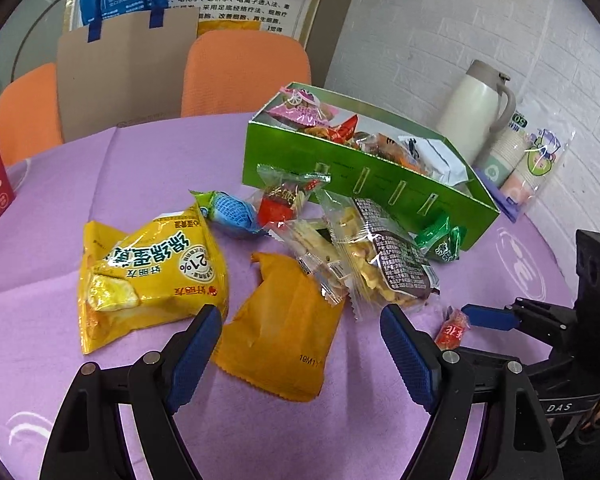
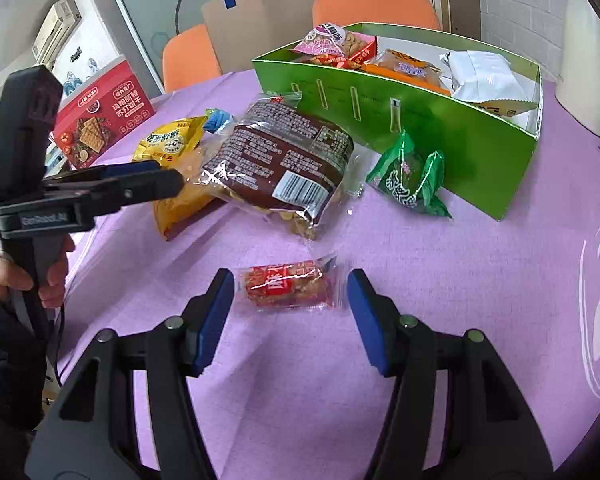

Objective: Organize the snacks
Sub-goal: 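Move both tools back toward the remaining snacks on the table, then grasp the orange bag with the left tool while the right tool grasps the red-wrapped sweet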

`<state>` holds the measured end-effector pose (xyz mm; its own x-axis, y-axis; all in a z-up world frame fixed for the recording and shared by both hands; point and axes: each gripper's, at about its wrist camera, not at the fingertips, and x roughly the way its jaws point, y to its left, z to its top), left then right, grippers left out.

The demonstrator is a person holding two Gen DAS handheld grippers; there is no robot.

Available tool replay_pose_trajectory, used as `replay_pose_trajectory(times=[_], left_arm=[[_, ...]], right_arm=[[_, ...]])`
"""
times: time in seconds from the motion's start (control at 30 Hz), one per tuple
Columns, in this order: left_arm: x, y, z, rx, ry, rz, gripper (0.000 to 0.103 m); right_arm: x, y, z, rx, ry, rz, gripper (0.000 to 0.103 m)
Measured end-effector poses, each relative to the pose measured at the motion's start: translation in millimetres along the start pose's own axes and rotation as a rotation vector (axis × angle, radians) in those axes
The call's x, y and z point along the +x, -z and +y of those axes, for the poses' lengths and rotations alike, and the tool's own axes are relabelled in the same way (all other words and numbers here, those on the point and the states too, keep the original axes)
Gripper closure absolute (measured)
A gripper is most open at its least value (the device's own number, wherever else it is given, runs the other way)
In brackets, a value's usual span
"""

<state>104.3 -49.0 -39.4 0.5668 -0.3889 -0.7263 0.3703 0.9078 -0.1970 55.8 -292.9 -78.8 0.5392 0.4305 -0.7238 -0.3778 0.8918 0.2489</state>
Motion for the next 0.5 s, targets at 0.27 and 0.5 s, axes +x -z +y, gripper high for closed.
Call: replay_pose_trajectory(times=[0.27,0.5], left_arm=[[4.9,14.0,-1.8,0.016,-0.064,0.02,0.02],[-3.4,37.9,-15.5,0.01,-0.022,0.055,0.021]], right_arm=[[-0.2,0.9,-2.5,0.025,0.01,-0.012,0.037],[-11.3,7.9,-6.5,0.056,0.029,-0.033,0.027]])
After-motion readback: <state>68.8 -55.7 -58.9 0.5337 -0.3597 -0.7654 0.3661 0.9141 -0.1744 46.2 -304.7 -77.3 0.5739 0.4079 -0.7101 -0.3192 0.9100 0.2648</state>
